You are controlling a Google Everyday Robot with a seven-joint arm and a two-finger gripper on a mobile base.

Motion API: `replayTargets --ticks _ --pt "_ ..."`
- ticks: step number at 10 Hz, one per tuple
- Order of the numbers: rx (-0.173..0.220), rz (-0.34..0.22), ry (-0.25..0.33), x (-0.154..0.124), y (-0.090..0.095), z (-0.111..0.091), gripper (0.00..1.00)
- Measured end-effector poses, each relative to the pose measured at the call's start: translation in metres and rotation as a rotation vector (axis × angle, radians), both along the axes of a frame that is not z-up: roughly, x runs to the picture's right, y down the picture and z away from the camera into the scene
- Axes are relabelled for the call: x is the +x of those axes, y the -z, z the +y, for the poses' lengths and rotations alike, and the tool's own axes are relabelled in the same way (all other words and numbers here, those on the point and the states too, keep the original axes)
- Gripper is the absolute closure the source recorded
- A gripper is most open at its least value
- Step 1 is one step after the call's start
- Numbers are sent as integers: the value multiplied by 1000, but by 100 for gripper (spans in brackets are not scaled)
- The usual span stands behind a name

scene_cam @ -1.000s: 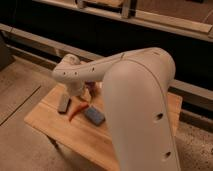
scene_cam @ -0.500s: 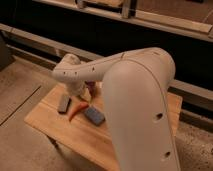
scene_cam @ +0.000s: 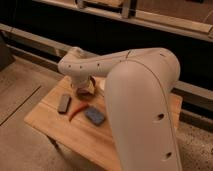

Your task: Place the pepper on the white sponge

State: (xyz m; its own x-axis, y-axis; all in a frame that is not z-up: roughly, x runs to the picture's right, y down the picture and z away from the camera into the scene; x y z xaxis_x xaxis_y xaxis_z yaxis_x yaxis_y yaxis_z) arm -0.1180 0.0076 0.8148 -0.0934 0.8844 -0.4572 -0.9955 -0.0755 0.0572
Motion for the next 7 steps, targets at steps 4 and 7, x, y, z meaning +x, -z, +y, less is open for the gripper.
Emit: replayTargets --ticks 4,7 --pt "-39 -107 48 -4 9 6 35" --pt "-52 -139 70 -17 18 11 35"
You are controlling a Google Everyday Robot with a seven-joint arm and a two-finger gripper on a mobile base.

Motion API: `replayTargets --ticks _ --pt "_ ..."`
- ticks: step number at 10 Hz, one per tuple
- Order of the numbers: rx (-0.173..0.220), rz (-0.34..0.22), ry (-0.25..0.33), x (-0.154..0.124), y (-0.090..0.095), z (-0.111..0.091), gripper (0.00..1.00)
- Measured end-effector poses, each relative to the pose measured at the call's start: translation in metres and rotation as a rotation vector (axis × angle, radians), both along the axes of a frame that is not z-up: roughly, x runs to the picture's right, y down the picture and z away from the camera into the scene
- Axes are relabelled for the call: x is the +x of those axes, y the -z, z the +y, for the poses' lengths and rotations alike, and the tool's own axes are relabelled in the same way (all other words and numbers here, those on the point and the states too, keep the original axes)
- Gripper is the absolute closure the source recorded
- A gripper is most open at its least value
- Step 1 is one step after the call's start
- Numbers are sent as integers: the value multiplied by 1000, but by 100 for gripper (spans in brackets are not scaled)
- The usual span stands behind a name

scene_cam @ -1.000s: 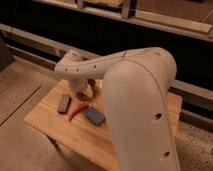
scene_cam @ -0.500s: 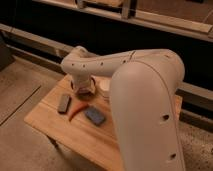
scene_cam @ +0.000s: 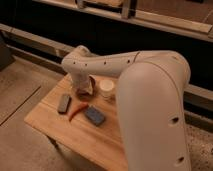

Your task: Place the pepper on the white sponge

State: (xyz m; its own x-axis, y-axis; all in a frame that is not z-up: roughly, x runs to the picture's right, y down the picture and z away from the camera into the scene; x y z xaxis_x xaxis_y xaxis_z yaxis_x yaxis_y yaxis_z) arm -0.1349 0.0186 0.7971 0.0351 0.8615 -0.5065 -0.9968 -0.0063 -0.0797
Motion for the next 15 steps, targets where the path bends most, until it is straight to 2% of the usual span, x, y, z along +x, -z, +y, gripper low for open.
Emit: replayTargets --ticks 6,10,15 --pt "-94 47 -25 10 -23 35 35" --pt "-127 59 -25 11 -36 50 35" --pt "-151 48 14 0 -48 67 35"
